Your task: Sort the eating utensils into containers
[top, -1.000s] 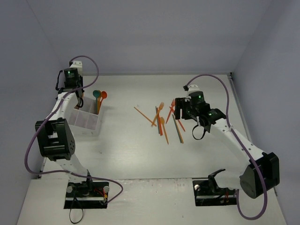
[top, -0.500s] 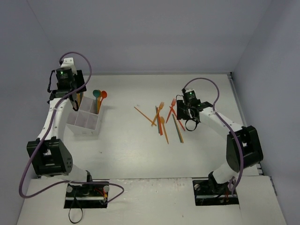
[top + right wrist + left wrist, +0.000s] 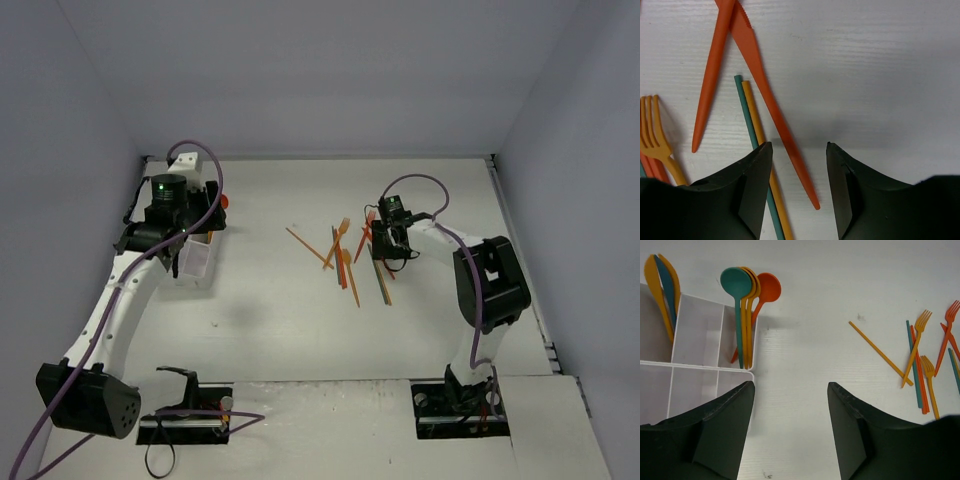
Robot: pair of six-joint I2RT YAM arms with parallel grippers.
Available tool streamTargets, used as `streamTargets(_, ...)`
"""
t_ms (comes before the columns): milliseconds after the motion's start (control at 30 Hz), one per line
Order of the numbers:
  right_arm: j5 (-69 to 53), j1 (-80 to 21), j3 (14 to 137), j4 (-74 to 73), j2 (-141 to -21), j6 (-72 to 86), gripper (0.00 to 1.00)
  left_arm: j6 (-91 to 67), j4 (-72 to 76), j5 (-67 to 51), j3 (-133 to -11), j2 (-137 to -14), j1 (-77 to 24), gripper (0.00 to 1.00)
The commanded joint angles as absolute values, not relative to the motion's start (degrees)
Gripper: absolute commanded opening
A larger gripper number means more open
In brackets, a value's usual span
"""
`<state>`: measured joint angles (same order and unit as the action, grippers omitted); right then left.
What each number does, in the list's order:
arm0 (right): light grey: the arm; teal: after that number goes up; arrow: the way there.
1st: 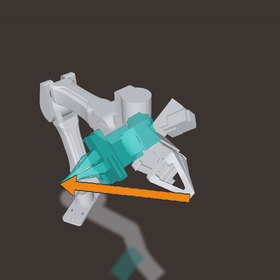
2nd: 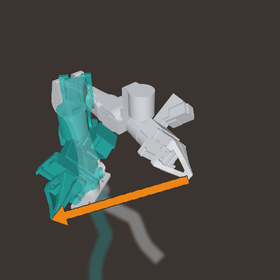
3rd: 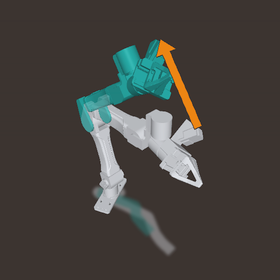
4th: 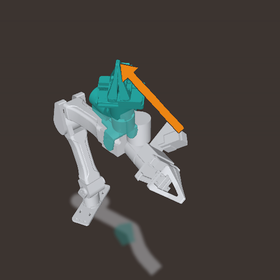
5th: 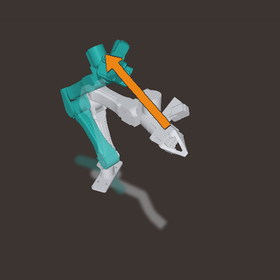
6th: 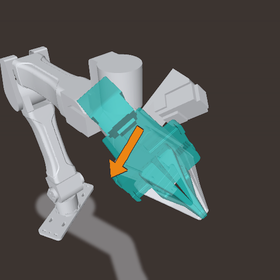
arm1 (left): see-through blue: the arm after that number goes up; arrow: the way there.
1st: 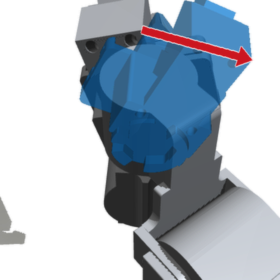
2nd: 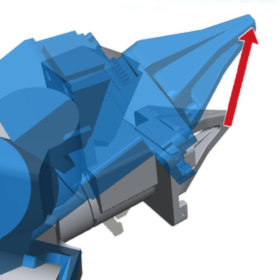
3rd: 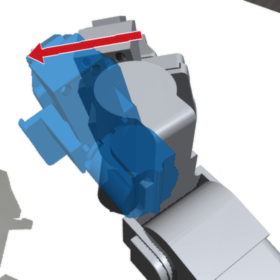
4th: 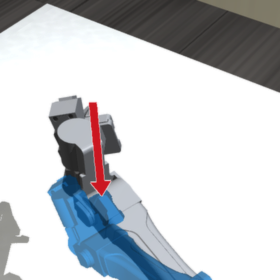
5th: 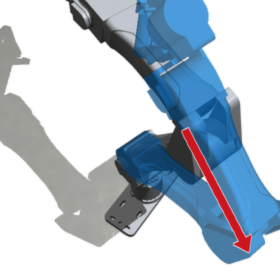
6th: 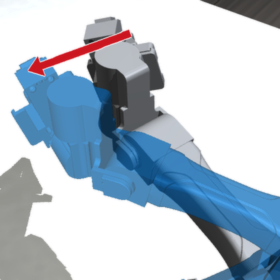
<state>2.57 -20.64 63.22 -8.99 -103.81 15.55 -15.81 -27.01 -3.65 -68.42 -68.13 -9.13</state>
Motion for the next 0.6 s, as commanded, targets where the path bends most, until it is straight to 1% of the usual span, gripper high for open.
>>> streamTargets(0,3.5,-20.3,65.5,-8.2,-104.9,14.6,0.44,-19.1,-26.4,-6.3,-67.3,-65.7,-10.1,0.57)
streamTargets(100,3.9,-20.2,65.1,-8.2,-106.0,14.7,0.41,-19.8,-26.3,-6.8,-66.7,-65.3,-10.5,0.57)
streamTargets(200,5.2,-20.1,64.1,-8.2,-106.7,14.8,0.30,-20.1,-26.4,-7.3,-66.8,-65.0,-10.8,0.57)
streamTargets(233,5.5,-20.0,63.4,-8.2,-106.7,14.9,0.23,-20.3,-26.4,-7.5,-66.8,-64.9,-11.0,0.57)
streamTargets(267,5.6,-19.7,62.7,-8.2,-106.5,15.2,0.17,-20.6,-26.4,-7.7,-66.9,-64.8,-11.0,0.57)
streamTargets(367,5.7,-18.9,60.6,-8.3,-105.7,15.9,0.07,-21.8,-26.1,-8.6,-67.2,-64.7,-11.4,0.57)
streamTargets(467,5.4,-18.6,57.9,-8.5,-103.7,16.6,0.00,-22.6,-25.9,-9.7,-67.9,-64.8,-11.9,0.57)
streamTargets(567,5.9,-18.6,55.2,-9.9,-100.3,18.0,0.00,-23.9,-25.8,-11.8,-68.8,-65.2,-12.5,0.57)
